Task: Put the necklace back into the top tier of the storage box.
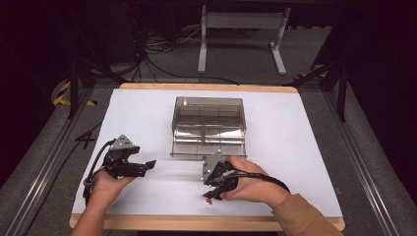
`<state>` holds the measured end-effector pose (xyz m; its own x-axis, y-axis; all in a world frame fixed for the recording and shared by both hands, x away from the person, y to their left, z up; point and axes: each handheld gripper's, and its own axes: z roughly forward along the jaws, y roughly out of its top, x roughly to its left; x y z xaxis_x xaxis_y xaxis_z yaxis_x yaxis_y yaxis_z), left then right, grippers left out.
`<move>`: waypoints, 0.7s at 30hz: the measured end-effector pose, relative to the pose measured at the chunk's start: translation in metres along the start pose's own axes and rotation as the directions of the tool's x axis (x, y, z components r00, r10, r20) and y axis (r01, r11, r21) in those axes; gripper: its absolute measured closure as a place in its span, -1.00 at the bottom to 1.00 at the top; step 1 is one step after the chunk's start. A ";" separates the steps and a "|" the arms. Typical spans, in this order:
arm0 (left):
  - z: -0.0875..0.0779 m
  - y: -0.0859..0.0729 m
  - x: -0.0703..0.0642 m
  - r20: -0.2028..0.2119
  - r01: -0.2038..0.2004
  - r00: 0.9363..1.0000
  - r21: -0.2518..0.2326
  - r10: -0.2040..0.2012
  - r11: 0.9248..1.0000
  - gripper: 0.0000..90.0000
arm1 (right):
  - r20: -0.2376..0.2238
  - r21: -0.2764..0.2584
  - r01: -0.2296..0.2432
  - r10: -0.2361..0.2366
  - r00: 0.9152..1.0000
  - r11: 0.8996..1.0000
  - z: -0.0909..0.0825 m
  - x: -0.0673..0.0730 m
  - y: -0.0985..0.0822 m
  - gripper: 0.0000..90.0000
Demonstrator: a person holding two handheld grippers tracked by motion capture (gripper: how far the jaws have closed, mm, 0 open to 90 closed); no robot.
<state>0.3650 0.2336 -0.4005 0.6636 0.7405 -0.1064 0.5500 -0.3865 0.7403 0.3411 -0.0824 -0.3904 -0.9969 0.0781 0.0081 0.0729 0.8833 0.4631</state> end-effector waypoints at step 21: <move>0.000 0.000 0.000 0.003 0.001 1.000 0.005 -0.001 1.000 -0.59 | -0.060 0.064 0.003 0.001 0.998 0.998 0.018 0.004 -0.003 0.41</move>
<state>0.3653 0.2337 -0.4010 0.6643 0.7394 -0.1093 0.5534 -0.3882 0.7370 0.3375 -0.0766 -0.4076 -0.9968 0.0508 0.0615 0.0715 0.9115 0.4051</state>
